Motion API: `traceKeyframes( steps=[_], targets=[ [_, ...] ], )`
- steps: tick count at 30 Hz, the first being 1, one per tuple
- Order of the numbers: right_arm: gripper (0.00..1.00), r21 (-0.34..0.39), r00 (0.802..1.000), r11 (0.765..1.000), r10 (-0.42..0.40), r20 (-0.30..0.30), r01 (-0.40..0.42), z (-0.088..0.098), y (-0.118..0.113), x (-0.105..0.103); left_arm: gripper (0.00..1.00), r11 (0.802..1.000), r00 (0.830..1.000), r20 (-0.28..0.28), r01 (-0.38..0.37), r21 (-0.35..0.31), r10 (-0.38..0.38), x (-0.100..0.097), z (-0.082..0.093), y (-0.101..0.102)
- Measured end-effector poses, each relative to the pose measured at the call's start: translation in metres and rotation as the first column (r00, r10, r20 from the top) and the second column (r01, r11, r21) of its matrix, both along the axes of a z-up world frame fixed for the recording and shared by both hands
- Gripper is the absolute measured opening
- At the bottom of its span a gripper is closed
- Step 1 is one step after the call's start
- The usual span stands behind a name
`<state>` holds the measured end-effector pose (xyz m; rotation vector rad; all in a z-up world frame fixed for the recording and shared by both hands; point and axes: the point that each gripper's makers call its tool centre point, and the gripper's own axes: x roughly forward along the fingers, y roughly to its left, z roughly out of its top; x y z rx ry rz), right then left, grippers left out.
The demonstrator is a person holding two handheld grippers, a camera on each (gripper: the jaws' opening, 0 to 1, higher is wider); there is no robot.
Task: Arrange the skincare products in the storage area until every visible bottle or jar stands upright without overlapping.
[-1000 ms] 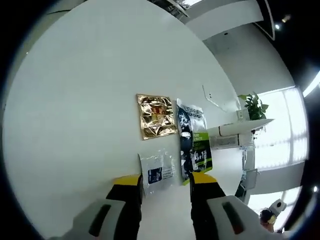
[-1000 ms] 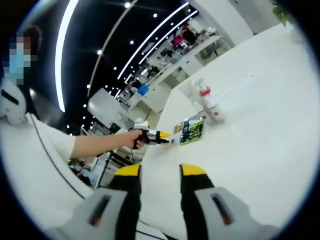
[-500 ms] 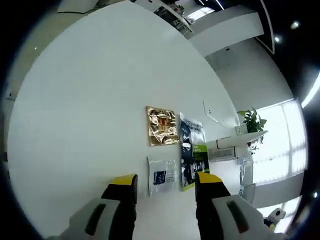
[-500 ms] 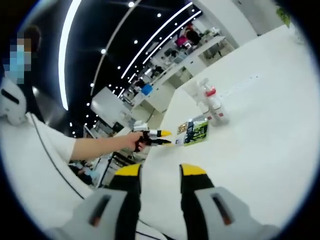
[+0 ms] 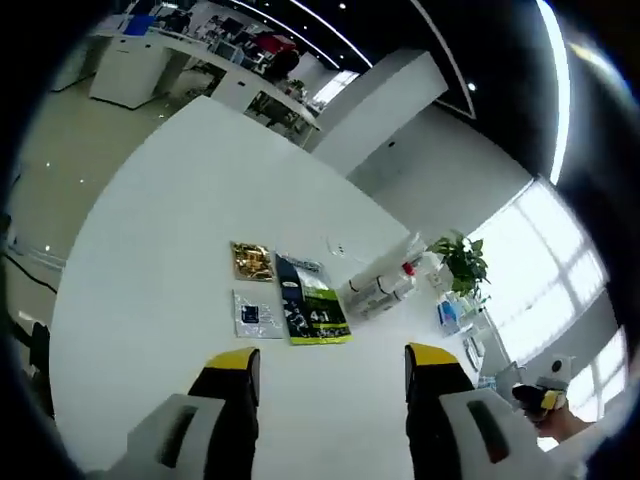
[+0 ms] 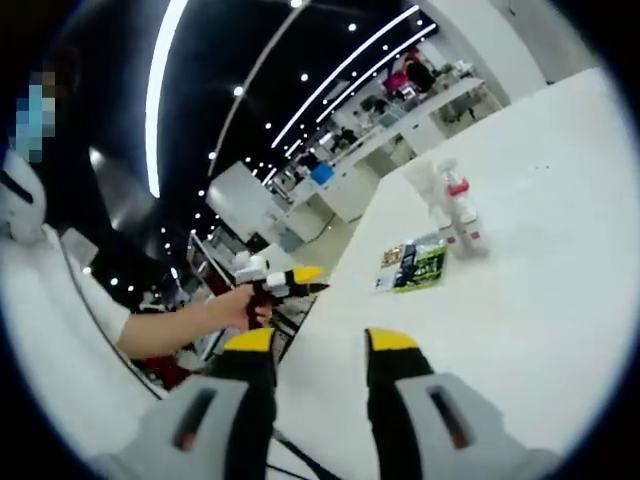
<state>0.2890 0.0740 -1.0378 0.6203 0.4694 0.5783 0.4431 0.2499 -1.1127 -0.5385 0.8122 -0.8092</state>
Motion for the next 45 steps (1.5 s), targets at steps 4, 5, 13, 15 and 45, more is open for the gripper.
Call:
traceKeyframes(
  steps=[4, 5, 13, 15, 45],
  targets=[
    [0.4, -0.026, 0.998, 0.999, 0.038, 0.052, -0.037, 0.011, 0.004, 0.008, 0.69, 0.999, 0.996, 0.084, 0.009, -0.042, -0.005, -0.033, 0.028, 0.006],
    [0.42, -0.033, 0.997, 0.998, 0.046, 0.066, -0.044, 0.013, 0.004, 0.01, 0.7, 0.999, 0.996, 0.09, 0.01, -0.039, -0.007, -0.036, 0.03, 0.007],
    [0.63, -0.141, 0.975, 0.988, 0.094, 0.202, -0.066, 0.034, 0.013, 0.016, 0.8, 0.998, 0.934, 0.351, -0.044, -0.05, 0.059, -0.088, 0.088, 0.009],
    [0.69, -0.167, 0.968, 0.984, 0.102, 0.227, -0.064, 0.036, 0.018, 0.012, 0.83, 0.997, 0.926, 0.371, -0.057, -0.052, 0.072, -0.095, 0.093, 0.009],
    [0.89, -0.279, 0.954, 0.96, 0.099, 0.284, -0.016, 0.035, 0.001, -0.045, 1.0, 0.993, 0.838, 0.545, -0.072, 0.09, 0.011, -0.175, 0.099, -0.006]
  ],
)
